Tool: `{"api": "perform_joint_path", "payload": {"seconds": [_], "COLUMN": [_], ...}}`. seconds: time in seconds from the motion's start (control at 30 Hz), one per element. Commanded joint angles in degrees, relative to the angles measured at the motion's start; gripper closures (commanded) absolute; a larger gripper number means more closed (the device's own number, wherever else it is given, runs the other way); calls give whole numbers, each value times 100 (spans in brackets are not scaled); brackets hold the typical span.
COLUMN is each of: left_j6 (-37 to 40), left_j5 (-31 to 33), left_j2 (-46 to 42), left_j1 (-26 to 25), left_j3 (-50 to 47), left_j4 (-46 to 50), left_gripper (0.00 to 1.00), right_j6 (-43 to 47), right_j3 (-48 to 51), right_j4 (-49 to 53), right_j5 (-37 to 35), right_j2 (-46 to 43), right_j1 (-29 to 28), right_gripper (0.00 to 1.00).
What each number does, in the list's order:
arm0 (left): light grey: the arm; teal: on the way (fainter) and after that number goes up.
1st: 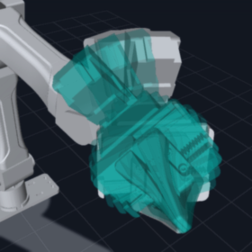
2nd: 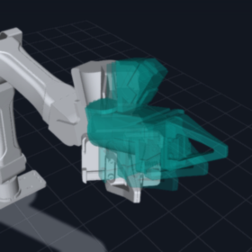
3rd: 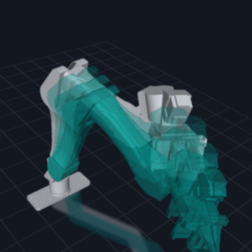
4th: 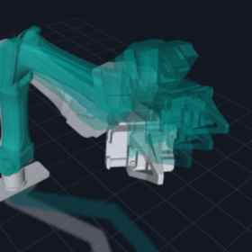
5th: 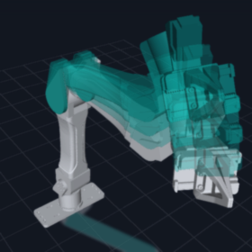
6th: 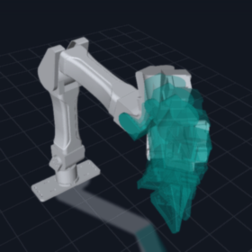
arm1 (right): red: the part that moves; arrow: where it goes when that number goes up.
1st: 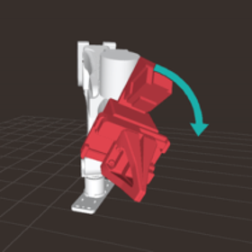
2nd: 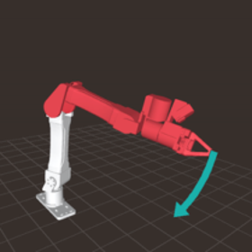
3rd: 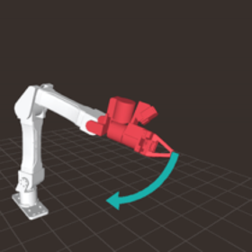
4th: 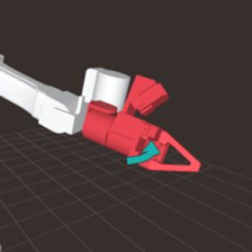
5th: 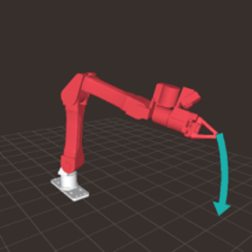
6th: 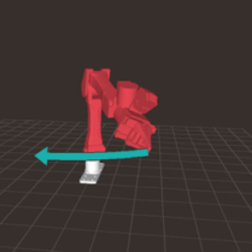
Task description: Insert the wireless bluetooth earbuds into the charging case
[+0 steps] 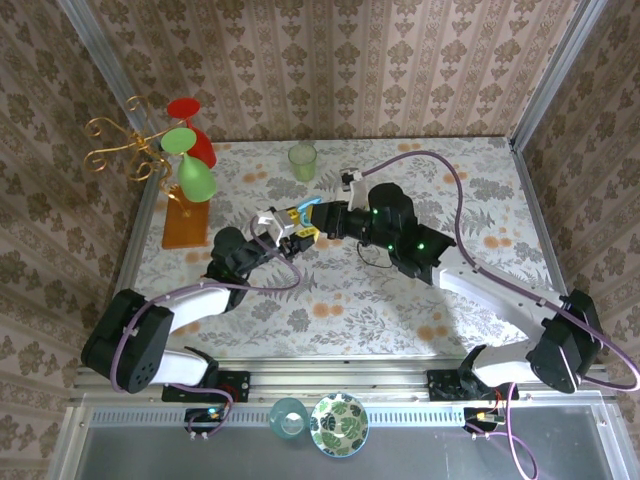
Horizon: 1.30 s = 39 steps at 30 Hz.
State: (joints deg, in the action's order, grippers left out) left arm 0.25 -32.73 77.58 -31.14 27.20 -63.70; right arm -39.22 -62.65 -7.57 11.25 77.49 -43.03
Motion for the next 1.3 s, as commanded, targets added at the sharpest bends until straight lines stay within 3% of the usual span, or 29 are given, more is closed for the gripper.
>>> {"api": "perform_joint_path", "payload": {"seconds": [0.0, 0.83, 1.27], "left_j6": [6, 22, 5], "left_j5": [-111, 82, 40], "left_j2": [16, 87, 80], "left_j1": [-51, -80, -91], "left_j3": [197, 233, 216], "left_j4": [-388, -516, -520], "left_gripper": [76, 76, 76], "right_j6": [46, -91, -78], "right_j3": [-188, -174, -267], "right_j4": [-123, 373, 775], "right_j5": [102, -133, -453], "right_j2": [137, 389, 381], "right_j1": [-37, -35, -27], "right_gripper": [82, 82, 71]}}
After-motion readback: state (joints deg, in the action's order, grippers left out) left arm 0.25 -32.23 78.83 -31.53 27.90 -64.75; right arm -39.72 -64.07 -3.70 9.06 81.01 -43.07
